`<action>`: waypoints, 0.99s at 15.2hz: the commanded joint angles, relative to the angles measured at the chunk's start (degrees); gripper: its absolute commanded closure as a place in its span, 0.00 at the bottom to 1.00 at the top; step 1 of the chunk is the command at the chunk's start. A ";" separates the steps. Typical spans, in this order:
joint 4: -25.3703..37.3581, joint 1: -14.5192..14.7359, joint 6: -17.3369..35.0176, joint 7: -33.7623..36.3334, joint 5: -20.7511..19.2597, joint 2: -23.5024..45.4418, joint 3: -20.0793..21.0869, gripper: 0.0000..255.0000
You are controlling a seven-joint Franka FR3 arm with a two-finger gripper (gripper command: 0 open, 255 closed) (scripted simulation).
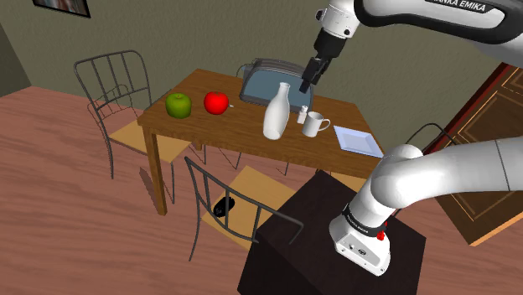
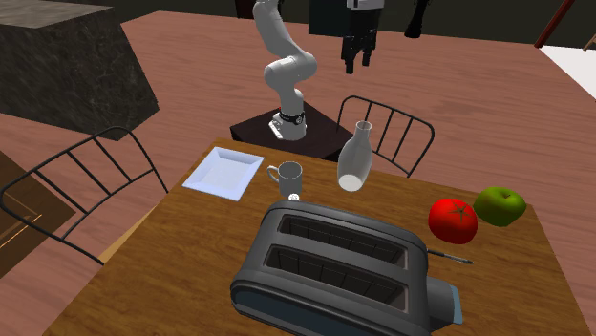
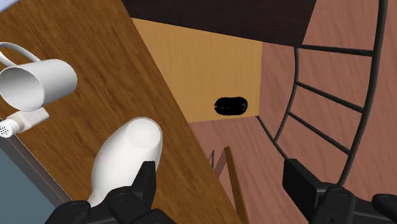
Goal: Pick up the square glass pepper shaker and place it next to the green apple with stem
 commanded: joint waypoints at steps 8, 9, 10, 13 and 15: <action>-4.26 -2.30 8.05 -9.48 -4.82 3.78 -7.58 0.00; -4.57 -2.63 9.27 -10.81 -5.45 4.65 -8.68 0.00; -4.80 -2.95 10.50 -12.15 -6.05 5.61 -9.77 0.00; -5.02 -3.80 14.25 -16.15 -7.66 8.95 -13.09 0.00; -4.76 -4.26 16.77 -18.83 -8.51 11.55 -15.32 0.00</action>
